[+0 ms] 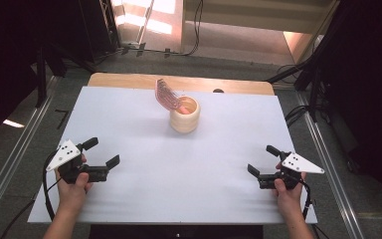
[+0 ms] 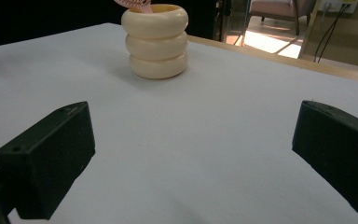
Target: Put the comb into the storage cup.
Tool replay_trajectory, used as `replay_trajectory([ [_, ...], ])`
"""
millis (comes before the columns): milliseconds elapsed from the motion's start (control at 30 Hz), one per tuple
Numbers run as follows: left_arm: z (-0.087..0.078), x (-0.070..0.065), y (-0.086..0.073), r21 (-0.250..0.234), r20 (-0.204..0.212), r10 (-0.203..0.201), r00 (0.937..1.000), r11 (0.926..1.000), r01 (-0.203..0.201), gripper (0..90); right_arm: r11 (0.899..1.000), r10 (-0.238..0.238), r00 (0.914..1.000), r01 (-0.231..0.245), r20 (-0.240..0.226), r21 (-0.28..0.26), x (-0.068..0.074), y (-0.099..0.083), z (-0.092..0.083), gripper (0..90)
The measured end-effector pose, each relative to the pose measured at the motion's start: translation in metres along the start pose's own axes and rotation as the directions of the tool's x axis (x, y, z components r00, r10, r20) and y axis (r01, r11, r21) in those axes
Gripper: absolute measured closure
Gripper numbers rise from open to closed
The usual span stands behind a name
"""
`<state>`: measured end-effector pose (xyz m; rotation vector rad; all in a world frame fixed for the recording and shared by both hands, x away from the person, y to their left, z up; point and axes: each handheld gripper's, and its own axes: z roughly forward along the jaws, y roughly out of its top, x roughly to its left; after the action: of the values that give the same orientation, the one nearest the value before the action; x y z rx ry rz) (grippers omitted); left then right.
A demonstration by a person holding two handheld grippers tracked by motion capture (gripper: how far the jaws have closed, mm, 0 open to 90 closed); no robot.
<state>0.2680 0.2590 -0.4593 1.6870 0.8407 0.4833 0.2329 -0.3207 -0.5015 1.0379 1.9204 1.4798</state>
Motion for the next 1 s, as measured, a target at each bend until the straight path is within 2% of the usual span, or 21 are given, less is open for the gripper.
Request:
replay_trajectory([
  [333,-0.014,0.003,-0.017,0.042,-0.025,0.017,0.9995,0.9990,-0.016,0.0,1.000,0.004,0.9999,-0.004,0.012,-0.005,-0.002,0.000,-0.003,0.0],
  [567,-0.028,0.011,-0.024,0.044,-0.054,0.001,0.9986,0.9991,0.002,0.0,1.000,0.005,0.9999,-0.005,0.016,-0.003,-0.005,-0.001,-0.005,0.0],
  [800,-0.044,0.022,-0.030,0.022,-0.074,-0.021,0.9971,0.9995,0.023,0.0,1.000,0.011,0.9997,-0.011,0.024,0.001,-0.008,-0.003,-0.007,0.0],
  [1000,-0.049,0.025,-0.031,0.023,-0.084,0.002,0.9965,0.9997,0.000,0.0,1.000,0.017,0.9994,-0.017,0.031,-0.005,-0.010,-0.004,-0.009,0.0],
])
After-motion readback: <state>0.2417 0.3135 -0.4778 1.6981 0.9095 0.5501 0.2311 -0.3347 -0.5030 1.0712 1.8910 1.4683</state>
